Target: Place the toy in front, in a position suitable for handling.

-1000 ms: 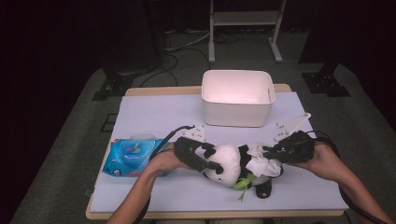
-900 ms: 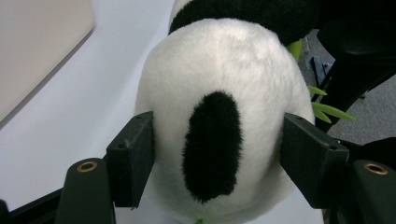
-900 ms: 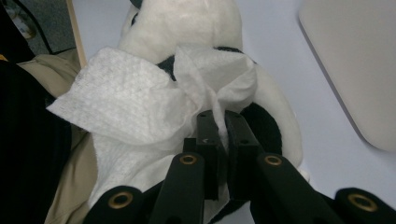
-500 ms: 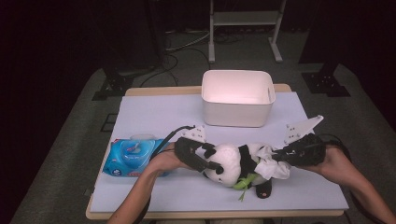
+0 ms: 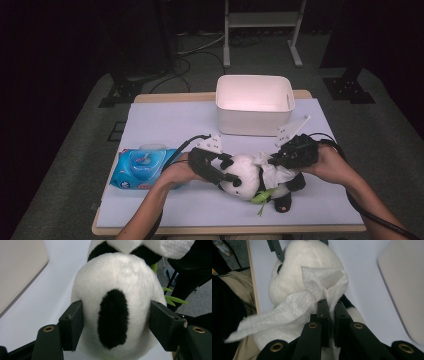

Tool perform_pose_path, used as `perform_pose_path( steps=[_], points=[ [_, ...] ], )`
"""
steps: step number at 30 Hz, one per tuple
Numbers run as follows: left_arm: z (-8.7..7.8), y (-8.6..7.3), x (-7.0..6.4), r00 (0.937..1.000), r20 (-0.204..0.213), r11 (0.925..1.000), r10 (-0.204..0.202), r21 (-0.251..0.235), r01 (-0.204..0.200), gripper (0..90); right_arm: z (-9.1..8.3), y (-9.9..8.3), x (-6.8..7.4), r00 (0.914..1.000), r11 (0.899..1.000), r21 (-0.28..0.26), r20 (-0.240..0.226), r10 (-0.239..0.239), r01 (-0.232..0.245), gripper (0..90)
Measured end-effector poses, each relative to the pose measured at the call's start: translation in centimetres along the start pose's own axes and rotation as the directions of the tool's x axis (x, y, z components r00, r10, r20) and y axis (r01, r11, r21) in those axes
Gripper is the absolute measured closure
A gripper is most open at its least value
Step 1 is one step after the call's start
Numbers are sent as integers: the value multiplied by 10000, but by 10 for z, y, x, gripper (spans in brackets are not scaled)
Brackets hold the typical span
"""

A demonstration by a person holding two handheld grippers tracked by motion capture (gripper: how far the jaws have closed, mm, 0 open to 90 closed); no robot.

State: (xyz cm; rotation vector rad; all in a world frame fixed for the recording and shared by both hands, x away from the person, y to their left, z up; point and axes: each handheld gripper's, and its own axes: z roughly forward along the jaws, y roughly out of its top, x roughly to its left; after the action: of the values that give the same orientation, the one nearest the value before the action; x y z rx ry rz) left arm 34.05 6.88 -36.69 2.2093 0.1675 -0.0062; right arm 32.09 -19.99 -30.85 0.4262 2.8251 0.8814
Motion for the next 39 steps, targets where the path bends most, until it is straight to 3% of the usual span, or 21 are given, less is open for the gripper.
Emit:
perform_pose_path(
  steps=[6,14,28,39],
  points=[
    [0,1,0,10000,-20,10000,-21,26,21,324,15,13,-1,9995,9998,-44,-253,-198,197,848],
    [1,1,2,9998,-42,9998,-219,-34,219,324,18,29,0,9984,9987,-298,-370,-423,412,848],
    [1,2,2,9999,-63,9999,-87,54,87,324,32,59,4,9932,9952,-352,-702,-932,909,848],
    [0,-1,2,9999,-16,9999,-149,66,149,324,18,40,-4,9980,9987,-231,-421,-469,459,848]
  ],
)
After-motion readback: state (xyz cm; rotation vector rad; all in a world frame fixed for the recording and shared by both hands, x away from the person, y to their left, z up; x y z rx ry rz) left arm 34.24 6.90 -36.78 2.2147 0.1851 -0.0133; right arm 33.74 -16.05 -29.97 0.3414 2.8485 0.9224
